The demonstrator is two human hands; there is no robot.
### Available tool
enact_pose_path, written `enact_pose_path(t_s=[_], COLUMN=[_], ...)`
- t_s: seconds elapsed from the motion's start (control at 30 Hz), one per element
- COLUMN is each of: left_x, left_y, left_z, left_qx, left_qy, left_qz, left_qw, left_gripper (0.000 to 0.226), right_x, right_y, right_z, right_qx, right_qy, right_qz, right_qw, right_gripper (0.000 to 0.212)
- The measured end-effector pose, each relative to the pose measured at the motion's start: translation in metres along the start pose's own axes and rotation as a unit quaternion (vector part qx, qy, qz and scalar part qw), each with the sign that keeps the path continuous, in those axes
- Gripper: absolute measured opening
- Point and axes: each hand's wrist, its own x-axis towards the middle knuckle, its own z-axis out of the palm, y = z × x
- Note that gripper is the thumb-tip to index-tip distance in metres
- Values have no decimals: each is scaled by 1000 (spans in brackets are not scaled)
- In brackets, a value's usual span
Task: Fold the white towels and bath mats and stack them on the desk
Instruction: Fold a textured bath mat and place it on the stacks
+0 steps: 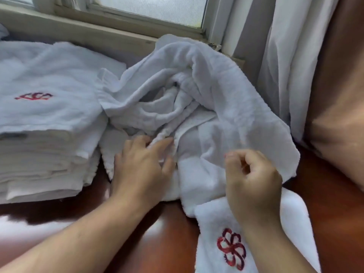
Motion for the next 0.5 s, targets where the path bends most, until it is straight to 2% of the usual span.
enact_pose_path(t_s=[0.07,0.17,0.23,0.3,0.37,0.43,0.5], left_x=[5,9,7,4,3,2,3], left_y=[-2,-4,-5,-6,-7,-9,-11], left_z=[-1,-3,-5,-9,-11,-11,-13], left_qx=[-23,-50,-95,-139,-173,-238,-324], left_qy=[-2,-13,-3,13,31,49,53], left_qz=[-7,1,9,27,55,55,39], left_qw=[1000,999,995,990,983,969,944], left_gripper=[45,49,55,63,66,58,47], right_x=[2,3,6,14,23,26,24], right_y=[-3,-1,-5,-13,-25,-31,-34], right_z=[5,9,13,19,24,30,35], right_qx=[61,151,194,193,230,317,372], right_qy=[-81,-153,-148,-154,-177,-180,-153], right_qz=[80,192,246,298,359,386,376], right_qw=[992,958,938,922,887,847,835], right_gripper=[44,42,44,51,60,69,71])
